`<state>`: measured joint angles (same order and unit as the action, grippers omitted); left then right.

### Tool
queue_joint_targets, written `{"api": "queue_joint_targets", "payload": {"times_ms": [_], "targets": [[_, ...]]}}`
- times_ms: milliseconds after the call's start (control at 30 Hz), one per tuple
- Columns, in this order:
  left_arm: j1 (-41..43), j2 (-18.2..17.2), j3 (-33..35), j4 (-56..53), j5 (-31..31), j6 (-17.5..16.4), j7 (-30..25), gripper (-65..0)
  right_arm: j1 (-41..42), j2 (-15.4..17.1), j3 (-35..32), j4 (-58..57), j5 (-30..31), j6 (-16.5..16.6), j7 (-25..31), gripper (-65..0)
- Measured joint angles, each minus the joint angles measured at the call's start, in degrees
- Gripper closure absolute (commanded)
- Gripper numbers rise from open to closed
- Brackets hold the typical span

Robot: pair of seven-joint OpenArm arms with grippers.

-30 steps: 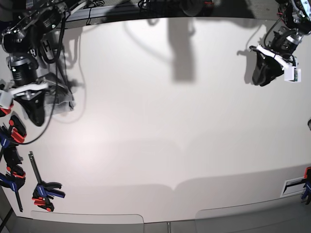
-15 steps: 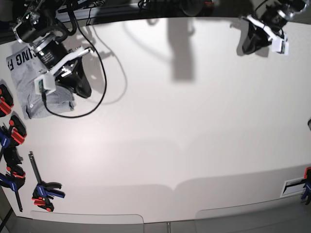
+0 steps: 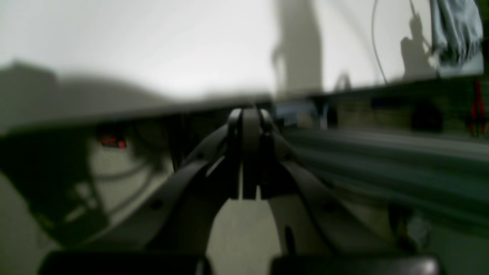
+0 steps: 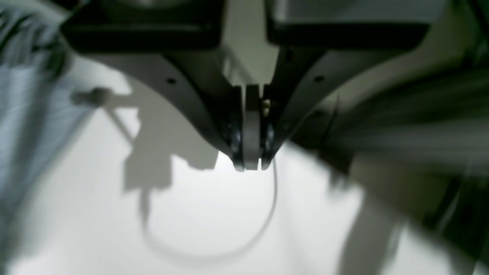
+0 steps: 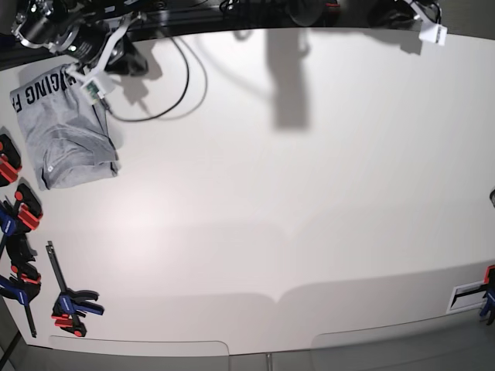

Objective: Fold the T-shirt properly

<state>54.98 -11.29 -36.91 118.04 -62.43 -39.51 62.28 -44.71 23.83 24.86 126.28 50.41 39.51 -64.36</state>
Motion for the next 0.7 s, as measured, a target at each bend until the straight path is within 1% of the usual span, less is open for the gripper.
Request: {"api": "queue_joint_targets", "payload": {"times_ms": [100, 200, 300, 367, 467, 533, 600, 700], "targets": [[2.21, -0.07, -0.02, -0.13, 0.11, -0.02, 4.9, 0.0, -3.65, 3.41, -6.29, -0.7, -1.7, 0.0, -2.23, 0.0], [3.5, -0.76, 0.0, -2.14, 0.98, -0.17, 7.89, 0.0, -5.77, 6.25, -12.28, -3.96, -6.91, 0.0, -2.12, 0.0], [4.79, -2.95, 0.04, -8.79, 2.29, -0.2, 7.3, 0.0, -6.58, 8.66, -18.1, -10.67, -11.39, 0.04, -1.49, 0.0], [4.61, -3.82, 0.04, -15.43, 2.47, -0.15, 4.74, 0.0, -6.69, 10.1, -21.86, -17.09, -15.04, 0.17, -0.9, 0.0], [3.56, -4.59, 0.04, -26.21, 2.29, -0.17, -4.57, 0.0, -6.67, 12.09, -26.91, -27.61, -19.1, 0.11, 5.86, 0.0], [1.53, -4.92, 0.04, -33.33, 2.47, -0.04, -8.44, 0.0, -6.08, 12.87, -30.49, -34.73, -23.23, -0.02, 11.76, 0.0], [-1.49, -5.09, 0.48, -39.5, 2.64, 0.07, -8.31, 0.0, -4.61, 12.76, -34.47, -41.57, -27.76, 0.04, 16.9, 0.0], [-6.6, -5.11, 3.41, -46.73, 2.16, 0.15, -8.68, 0.0, -0.04, 11.58, -41.18, -50.97, -32.09, 0.2, 23.17, 0.0]]}}
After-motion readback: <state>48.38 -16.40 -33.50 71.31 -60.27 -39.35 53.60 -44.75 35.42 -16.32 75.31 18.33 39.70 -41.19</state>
